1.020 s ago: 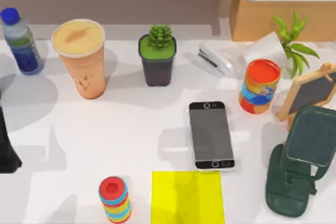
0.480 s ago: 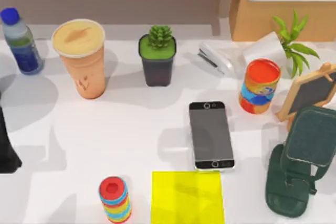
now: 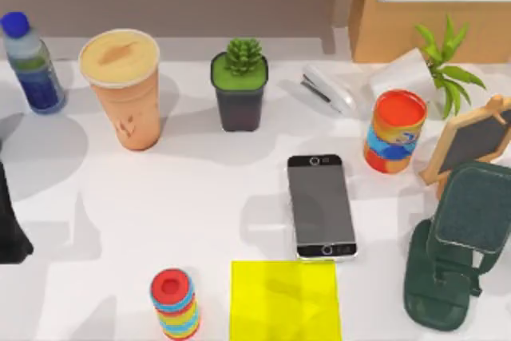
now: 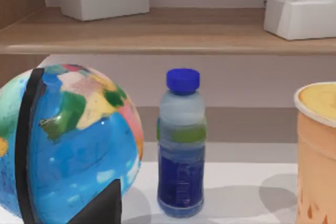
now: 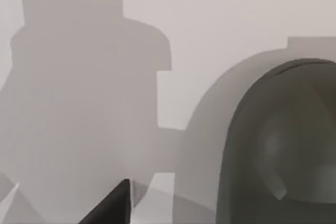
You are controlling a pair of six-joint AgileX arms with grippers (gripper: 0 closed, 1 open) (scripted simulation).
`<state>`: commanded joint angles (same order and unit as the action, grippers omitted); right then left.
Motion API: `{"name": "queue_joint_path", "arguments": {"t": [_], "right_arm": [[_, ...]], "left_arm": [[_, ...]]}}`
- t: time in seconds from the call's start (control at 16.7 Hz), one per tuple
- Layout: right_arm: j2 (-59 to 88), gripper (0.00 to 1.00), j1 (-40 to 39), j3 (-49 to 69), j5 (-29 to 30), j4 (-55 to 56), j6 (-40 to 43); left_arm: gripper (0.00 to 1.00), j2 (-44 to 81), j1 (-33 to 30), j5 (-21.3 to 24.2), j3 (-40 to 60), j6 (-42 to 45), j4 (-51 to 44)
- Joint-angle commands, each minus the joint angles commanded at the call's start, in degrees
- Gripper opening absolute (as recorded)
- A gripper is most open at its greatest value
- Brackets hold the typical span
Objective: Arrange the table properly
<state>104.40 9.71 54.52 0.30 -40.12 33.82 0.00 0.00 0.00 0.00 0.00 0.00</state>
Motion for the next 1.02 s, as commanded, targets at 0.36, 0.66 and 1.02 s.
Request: {"name": "queue_joint_path", "arguments": {"t": [0.36,0.66,1.02], "right_arm": [[0.0,0.02,0.0,0.0,0.0,0.0,0.0],[0.0,0.0,0.0,0.0,0.0,0.0,0.0],[-1.39,0.0,-0.12,0.99,-0.71,-1.79,-0.52]], "left_arm": [[1.0,0.0,0.0,0.0,0.0,0.0,0.0],[1.0,0.0,0.0,0.0,0.0,0.0,0.0],[1.0,0.0,0.0,0.0,0.0,0.0,0.0]]}}
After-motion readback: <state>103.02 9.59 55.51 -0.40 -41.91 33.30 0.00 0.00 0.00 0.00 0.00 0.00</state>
